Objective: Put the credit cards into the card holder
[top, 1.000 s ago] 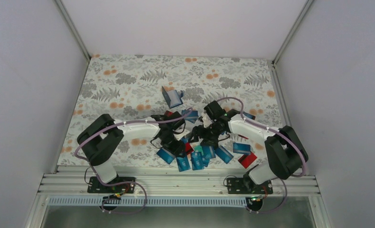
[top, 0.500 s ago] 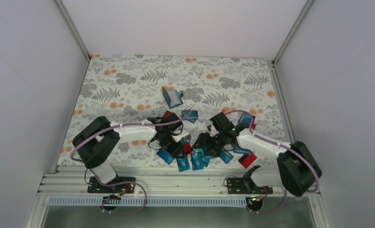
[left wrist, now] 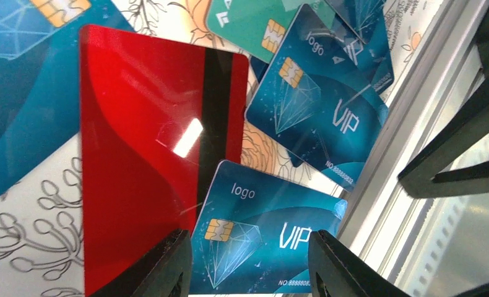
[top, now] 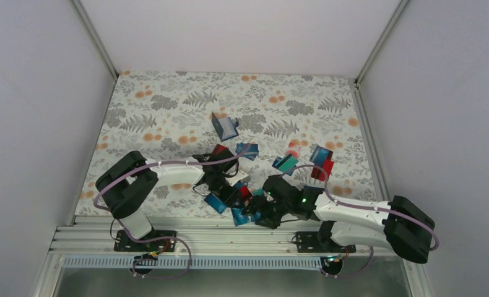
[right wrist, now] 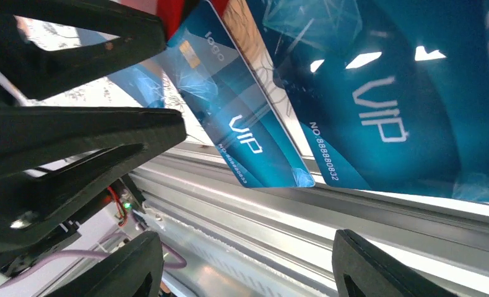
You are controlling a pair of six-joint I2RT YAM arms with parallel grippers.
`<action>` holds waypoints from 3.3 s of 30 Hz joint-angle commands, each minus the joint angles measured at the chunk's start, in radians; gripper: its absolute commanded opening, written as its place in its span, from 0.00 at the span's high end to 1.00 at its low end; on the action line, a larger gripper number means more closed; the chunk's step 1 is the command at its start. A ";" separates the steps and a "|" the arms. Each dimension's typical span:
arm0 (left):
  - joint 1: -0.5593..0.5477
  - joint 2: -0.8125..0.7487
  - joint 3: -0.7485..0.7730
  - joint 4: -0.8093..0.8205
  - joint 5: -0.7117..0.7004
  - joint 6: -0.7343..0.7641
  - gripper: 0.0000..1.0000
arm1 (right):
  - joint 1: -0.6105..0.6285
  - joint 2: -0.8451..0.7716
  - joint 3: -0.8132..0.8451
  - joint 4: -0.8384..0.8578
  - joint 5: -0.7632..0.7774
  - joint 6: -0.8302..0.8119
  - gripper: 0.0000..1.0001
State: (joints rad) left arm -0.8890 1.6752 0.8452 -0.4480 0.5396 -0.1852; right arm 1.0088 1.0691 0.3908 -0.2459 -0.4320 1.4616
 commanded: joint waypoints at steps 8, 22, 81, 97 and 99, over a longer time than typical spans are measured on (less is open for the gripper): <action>-0.013 0.100 -0.052 -0.063 -0.041 0.026 0.52 | 0.145 0.124 -0.011 0.157 0.158 0.172 0.34; -0.022 0.099 -0.052 -0.066 -0.059 0.018 0.52 | 0.159 0.192 -0.006 0.140 0.192 0.137 0.39; 0.092 -0.122 0.113 -0.245 -0.253 -0.085 0.52 | 0.080 0.177 0.006 0.284 0.097 -0.100 0.96; 0.292 -0.109 0.416 -0.307 -0.424 -0.181 0.50 | -0.426 0.232 0.374 -0.047 -0.199 -0.517 0.96; 0.310 -0.052 0.468 -0.311 -0.432 -0.170 0.48 | -0.490 0.278 0.432 -0.074 -0.241 -0.563 0.96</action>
State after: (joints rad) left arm -0.6147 1.5425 1.2301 -0.7437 0.1551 -0.3458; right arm 0.6197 1.2839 0.7219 -0.2092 -0.5697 1.0580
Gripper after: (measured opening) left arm 0.504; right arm 0.038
